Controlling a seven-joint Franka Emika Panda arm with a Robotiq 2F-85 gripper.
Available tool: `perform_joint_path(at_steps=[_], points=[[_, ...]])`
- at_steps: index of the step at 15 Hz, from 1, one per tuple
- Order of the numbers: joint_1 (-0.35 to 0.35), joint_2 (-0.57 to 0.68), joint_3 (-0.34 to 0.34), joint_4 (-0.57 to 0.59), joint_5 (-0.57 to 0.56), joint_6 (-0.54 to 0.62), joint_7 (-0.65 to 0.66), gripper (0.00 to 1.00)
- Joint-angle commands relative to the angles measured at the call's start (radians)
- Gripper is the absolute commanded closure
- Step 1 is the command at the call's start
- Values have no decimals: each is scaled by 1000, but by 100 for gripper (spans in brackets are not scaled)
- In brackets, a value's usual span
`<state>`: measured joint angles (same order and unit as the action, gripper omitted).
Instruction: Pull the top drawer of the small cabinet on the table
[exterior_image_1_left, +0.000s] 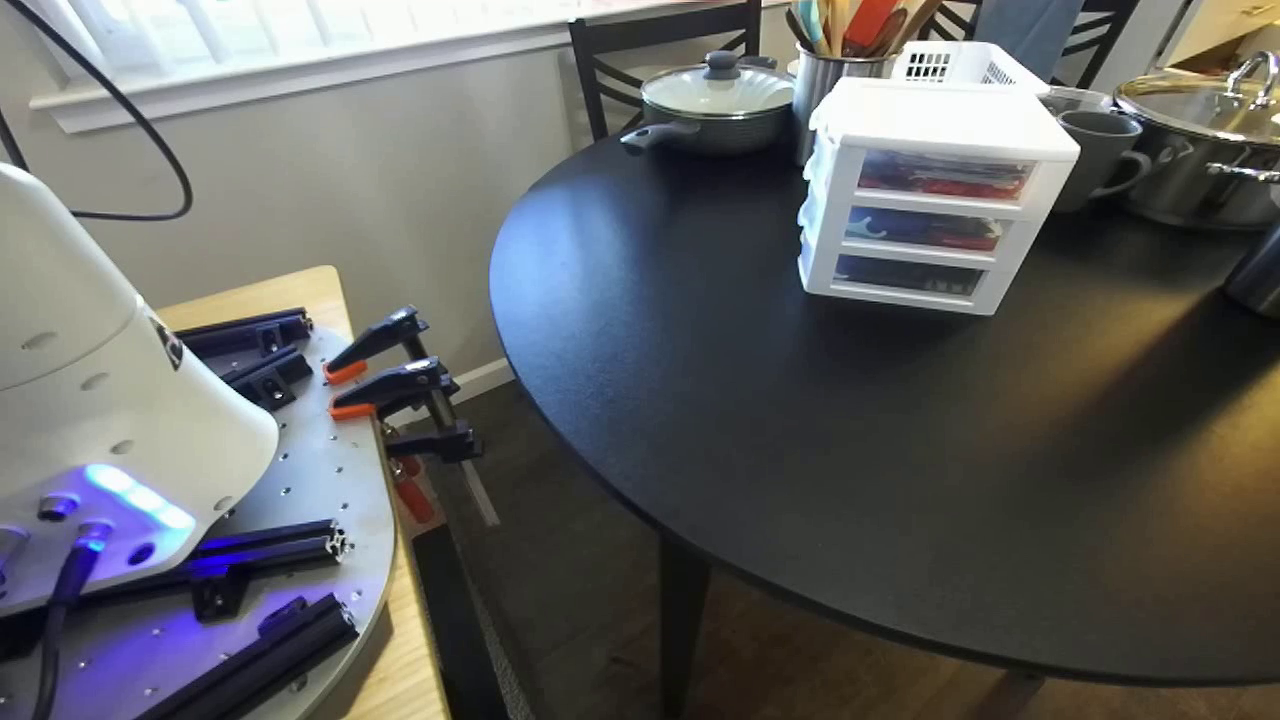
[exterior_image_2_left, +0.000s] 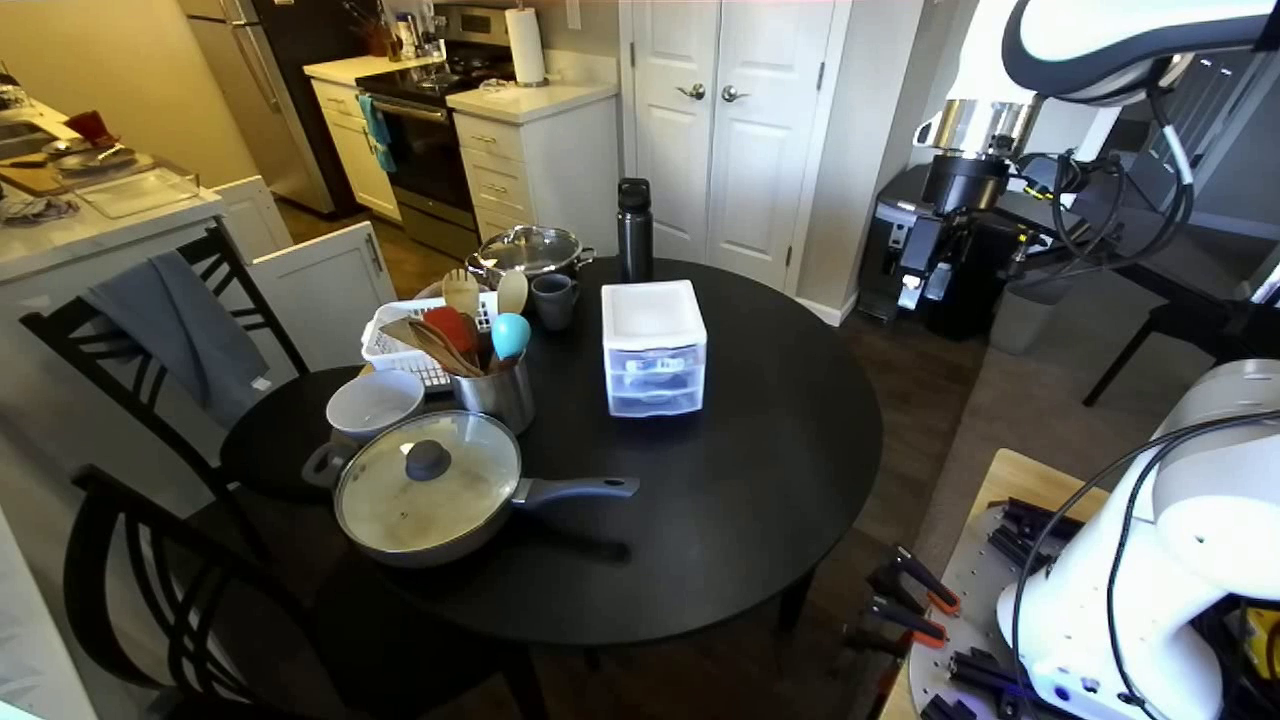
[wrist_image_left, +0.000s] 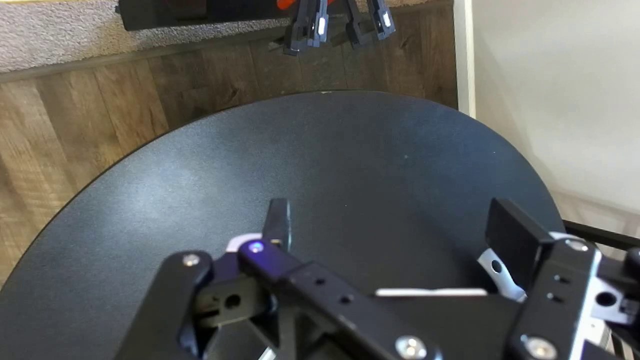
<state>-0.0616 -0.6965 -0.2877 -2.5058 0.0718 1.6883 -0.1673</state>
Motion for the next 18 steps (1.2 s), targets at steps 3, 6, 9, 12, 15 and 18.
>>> perform_joint_path(at_steps=[3,6,9,12,15,18], points=[[-13,10,78,-29,-10,121,-5,0],[20,66,180,-78,-43,367,26,0],[43,127,283,-140,-97,620,55,0],[26,212,371,-198,-235,854,103,0],[-43,280,460,-242,-443,1042,187,0],[-190,302,584,-256,-701,1179,315,0]])
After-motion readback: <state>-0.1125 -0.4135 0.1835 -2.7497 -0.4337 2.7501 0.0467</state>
